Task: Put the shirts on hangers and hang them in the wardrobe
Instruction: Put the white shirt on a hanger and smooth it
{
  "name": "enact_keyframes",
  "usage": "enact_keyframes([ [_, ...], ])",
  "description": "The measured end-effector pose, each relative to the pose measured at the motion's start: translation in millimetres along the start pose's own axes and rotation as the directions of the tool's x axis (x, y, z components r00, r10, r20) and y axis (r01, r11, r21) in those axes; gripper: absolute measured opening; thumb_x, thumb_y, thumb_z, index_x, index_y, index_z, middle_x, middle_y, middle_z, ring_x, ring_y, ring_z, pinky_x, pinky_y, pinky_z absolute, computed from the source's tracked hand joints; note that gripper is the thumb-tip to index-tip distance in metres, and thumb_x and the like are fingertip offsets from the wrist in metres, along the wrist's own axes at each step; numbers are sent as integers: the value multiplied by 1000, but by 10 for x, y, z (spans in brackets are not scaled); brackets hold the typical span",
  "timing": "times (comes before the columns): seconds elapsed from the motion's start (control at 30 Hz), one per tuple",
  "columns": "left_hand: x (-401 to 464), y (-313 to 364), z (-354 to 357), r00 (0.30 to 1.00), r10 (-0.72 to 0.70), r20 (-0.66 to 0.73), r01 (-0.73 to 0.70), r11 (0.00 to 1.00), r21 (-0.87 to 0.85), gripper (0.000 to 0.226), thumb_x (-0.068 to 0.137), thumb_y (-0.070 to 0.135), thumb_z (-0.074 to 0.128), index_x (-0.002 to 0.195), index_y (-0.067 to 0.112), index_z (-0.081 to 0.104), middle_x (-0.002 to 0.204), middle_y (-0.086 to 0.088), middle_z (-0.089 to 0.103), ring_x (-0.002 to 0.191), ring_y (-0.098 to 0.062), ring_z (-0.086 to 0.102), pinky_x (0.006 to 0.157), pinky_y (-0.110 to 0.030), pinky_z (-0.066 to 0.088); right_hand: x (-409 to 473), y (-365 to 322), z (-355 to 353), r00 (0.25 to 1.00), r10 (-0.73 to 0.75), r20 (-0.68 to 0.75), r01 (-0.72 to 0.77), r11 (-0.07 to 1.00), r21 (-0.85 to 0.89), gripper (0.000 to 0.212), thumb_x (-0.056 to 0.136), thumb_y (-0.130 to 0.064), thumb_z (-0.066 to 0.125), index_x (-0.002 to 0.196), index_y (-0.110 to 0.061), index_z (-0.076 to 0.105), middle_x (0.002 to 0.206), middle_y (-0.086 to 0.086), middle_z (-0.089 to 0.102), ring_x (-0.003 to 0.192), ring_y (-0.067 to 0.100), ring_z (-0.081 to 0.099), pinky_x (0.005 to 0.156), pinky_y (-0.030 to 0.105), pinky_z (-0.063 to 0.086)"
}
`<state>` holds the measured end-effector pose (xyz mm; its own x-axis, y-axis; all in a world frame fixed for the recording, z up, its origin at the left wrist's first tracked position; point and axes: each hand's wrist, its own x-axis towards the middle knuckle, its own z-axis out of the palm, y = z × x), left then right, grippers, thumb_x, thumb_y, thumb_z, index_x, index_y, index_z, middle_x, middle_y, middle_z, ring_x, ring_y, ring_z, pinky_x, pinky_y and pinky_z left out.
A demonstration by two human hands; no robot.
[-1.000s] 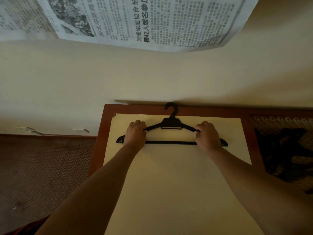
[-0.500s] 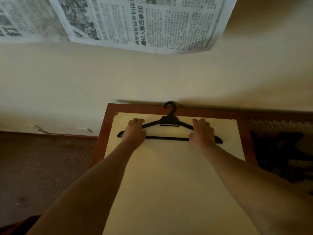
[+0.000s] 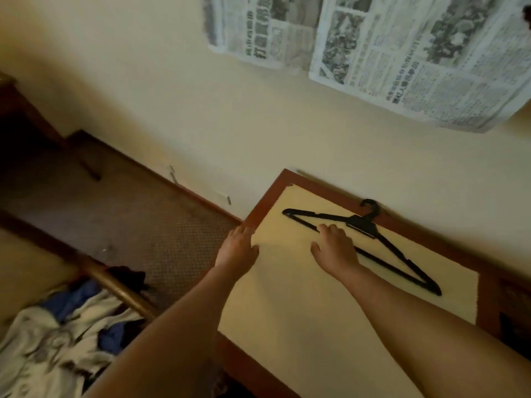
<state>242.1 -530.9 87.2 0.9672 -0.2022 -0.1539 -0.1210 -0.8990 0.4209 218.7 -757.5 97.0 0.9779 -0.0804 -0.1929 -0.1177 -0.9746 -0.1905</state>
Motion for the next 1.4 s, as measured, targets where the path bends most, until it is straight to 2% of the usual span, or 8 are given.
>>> enact_keyframes([
  [0.17, -640, -723, -294, 968, -228, -110, 225, 974, -33, 33, 95, 31, 48, 124, 14, 51, 125, -4, 52, 116, -22, 48, 97, -36, 42, -69, -1001, 115, 976, -213, 46, 214, 977, -22, 45, 96, -36, 45, 134, -12, 42, 132, 10, 49, 121, 26, 46, 97, 37, 41],
  [0.3, -1265, -1379, -508, 918, -380, -112, 375, 925, -69, 39, 101, 32, 41, 132, 11, 47, 134, -7, 46, 124, -23, 42, 105, -35, 35, -318, -1863, 323, 931, -356, 85, 354, 934, 41, 49, 97, -39, 44, 140, -15, 40, 140, 8, 45, 127, 25, 43, 103, 38, 41],
  [0.53, -2658, -2585, -691, 825, -545, -149, 514, 833, -203, 49, 92, 39, 54, 135, 16, 46, 132, -7, 50, 123, -25, 45, 98, -36, 41, -1050, -3359, 880, 793, -561, 236, 571, 820, 30, 54, 98, -42, 43, 144, -15, 35, 143, 9, 40, 131, 26, 38, 104, 40, 36],
  [0.67, -3378, -3128, -721, 727, -662, -182, 612, 745, -266, 51, 91, 38, 57, 134, 15, 46, 132, -7, 50, 123, -26, 46, 98, -36, 42, -1483, -4037, 1186, 708, -650, 277, 670, 742, 28, 48, 98, -40, 43, 137, -13, 41, 135, 10, 46, 125, 27, 43, 98, 39, 39],
  [0.83, -3938, -3585, -763, 611, -774, -169, 700, 627, -342, 53, 91, 40, 57, 137, 14, 45, 135, -6, 49, 124, -25, 47, 97, -36, 42, -1759, -4648, 1421, 630, -694, 350, 744, 668, -15, 46, 98, -39, 43, 135, -12, 43, 133, 11, 47, 123, 30, 44, 97, 40, 40],
  [1.07, -4138, -4140, -702, 527, -841, -124, 737, 525, -426, 51, 92, 37, 57, 135, 13, 46, 135, -6, 49, 124, -23, 47, 101, -36, 42, -1606, -5339, 1795, 580, -698, 420, 781, 623, -43, 47, 97, -41, 44, 134, -12, 45, 135, 13, 48, 123, 31, 46, 94, 38, 40],
  [1.3, -3913, -4941, -603, 432, -902, 11, 808, 381, -450, 40, 93, 15, 48, 134, 11, 48, 132, -11, 52, 119, -28, 51, 93, -36, 43, -1084, -6108, 2395, 502, -686, 526, 813, 582, -17, 41, 100, -34, 42, 129, -6, 46, 131, 20, 50, 116, 35, 51, 88, 40, 44],
  [1.4, -3717, -5341, -499, 387, -919, 77, 832, 312, -459, 35, 91, 9, 48, 127, 6, 51, 124, -15, 57, 112, -31, 55, 90, -39, 47, -791, -6370, 2734, 494, -637, 592, 789, 614, 2, 43, 100, -29, 45, 133, -1, 44, 133, 22, 48, 119, 37, 48, 93, 42, 43],
])
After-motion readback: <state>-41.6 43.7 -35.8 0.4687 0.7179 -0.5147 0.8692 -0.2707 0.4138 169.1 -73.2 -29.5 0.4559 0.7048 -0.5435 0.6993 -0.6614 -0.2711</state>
